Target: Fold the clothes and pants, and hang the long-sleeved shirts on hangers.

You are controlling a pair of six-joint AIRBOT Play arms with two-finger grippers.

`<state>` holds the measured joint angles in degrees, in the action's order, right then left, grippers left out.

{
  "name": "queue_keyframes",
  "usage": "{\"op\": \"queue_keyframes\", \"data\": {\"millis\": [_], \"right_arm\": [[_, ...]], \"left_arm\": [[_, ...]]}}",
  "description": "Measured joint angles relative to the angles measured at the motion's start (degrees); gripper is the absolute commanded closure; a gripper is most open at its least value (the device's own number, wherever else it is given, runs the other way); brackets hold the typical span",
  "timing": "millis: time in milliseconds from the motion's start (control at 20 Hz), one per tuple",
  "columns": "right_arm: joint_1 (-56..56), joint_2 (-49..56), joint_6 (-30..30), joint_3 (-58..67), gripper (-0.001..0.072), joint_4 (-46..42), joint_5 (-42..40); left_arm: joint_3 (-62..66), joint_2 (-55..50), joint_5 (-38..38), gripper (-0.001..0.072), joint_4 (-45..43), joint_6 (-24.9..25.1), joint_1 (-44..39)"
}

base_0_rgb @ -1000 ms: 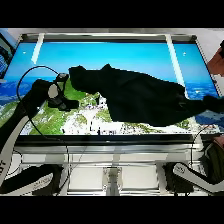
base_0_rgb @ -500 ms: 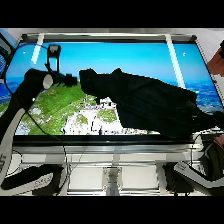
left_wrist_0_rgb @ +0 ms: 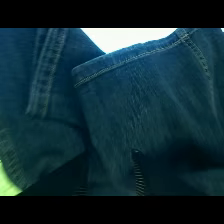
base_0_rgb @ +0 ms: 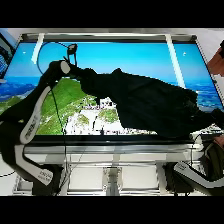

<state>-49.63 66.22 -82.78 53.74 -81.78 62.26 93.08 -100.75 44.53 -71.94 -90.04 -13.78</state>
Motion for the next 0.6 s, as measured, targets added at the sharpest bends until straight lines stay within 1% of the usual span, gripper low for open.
{"op": "queue_keyframes", "data": {"millis": [250,600], "right_arm": [[0.02,0.00,0.15,0.00,0.0664,0.42,-0.02],[0.02,0.02,1.11,0.00,0.0664,0.52,-0.20]], "left_arm": [[4.52,-7.74,-0.26,0.0343,1.75,-0.74,0.31],[5.81,-12.26,-4.61,0.0343,2.23,-3.06,0.17]]}}
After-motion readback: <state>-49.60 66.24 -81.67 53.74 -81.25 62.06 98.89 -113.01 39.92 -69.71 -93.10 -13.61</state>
